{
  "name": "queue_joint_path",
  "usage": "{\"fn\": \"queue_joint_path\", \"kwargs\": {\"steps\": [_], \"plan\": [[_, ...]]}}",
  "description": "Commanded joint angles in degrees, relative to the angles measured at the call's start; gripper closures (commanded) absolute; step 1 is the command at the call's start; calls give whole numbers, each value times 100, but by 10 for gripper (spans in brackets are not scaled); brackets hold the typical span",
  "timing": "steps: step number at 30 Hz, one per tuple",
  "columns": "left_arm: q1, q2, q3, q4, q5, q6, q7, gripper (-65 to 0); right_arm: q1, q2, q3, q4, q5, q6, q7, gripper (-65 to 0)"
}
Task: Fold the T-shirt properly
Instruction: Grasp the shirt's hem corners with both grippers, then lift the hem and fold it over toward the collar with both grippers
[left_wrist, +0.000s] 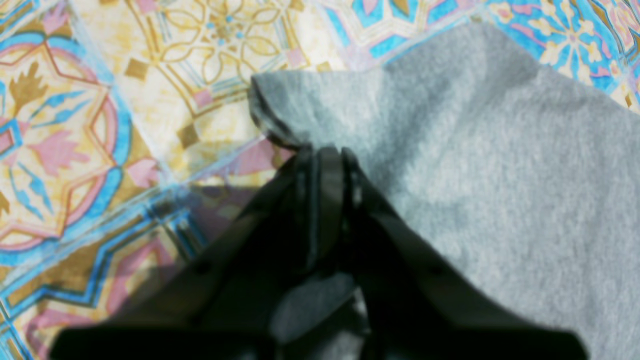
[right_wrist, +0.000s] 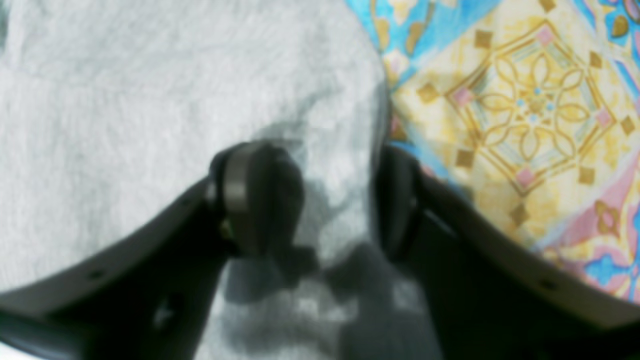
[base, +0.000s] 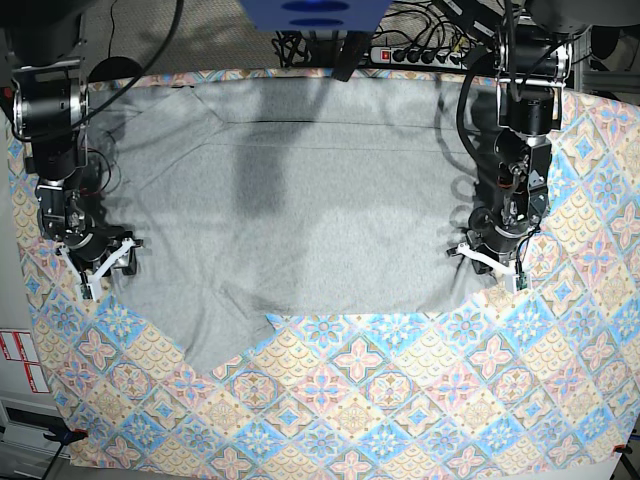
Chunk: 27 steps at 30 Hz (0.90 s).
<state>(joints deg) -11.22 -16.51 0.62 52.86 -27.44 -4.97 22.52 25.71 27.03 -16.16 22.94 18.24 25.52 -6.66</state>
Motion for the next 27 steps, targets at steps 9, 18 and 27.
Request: {"fn": "queue_joint_path", "kwargs": {"steps": [9, 18, 27], "plan": [[-51, -23, -5, 63, -12, -8, 90, 0, 53, 124, 47, 75, -35, 72, -130, -50], [81, -32, -5, 582, -12, -8, 99, 0, 53, 124, 56, 84, -26, 749, 107, -9], [863, -41, -805, 1655, -12, -8, 108, 0, -404, 168, 161, 946, 0, 749, 345, -7]]}}
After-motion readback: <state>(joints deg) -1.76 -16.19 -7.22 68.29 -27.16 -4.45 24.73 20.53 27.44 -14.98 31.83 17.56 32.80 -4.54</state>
